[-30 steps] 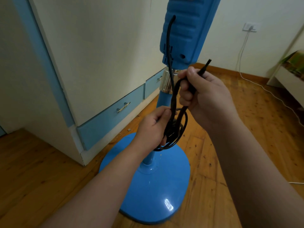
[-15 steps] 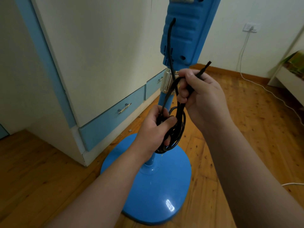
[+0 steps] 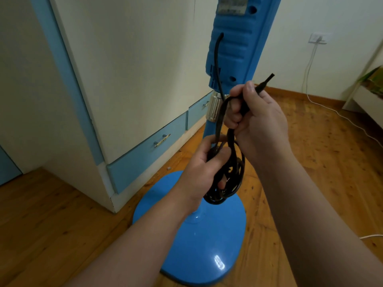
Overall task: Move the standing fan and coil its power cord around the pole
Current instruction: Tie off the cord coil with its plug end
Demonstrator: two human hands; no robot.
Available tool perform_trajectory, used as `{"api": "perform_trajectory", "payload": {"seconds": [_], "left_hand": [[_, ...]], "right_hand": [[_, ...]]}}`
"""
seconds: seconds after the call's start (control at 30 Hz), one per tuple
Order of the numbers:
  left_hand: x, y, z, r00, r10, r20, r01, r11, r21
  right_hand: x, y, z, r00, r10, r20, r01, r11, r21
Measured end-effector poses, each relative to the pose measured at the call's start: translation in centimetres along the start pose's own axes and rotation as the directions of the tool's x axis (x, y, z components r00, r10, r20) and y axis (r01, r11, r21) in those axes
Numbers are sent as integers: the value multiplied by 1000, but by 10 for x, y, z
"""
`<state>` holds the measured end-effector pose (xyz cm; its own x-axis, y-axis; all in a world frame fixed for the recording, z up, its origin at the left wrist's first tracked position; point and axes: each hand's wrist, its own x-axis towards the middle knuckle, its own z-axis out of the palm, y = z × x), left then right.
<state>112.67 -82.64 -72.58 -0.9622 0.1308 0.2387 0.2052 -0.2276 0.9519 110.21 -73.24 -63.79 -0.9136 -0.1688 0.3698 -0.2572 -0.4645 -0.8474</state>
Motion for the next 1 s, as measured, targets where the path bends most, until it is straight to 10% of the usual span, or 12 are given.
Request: {"api": "perform_trajectory", "payload": {"seconds": [0.2, 0.8, 1.0], "left_hand": [[4, 7, 4, 999, 3, -45, 3, 992, 129], [11, 6, -18, 958, -284, -38, 229, 839, -493], [19, 0, -15, 923, -255, -287, 180, 948, -263]], "right_hand": [[-2, 3, 3, 982, 122, 147, -79, 959, -272], [1, 13, -20, 879, -23, 477, 231, 894, -383], [0, 20, -16, 898, 90, 430, 308, 571, -761]]}}
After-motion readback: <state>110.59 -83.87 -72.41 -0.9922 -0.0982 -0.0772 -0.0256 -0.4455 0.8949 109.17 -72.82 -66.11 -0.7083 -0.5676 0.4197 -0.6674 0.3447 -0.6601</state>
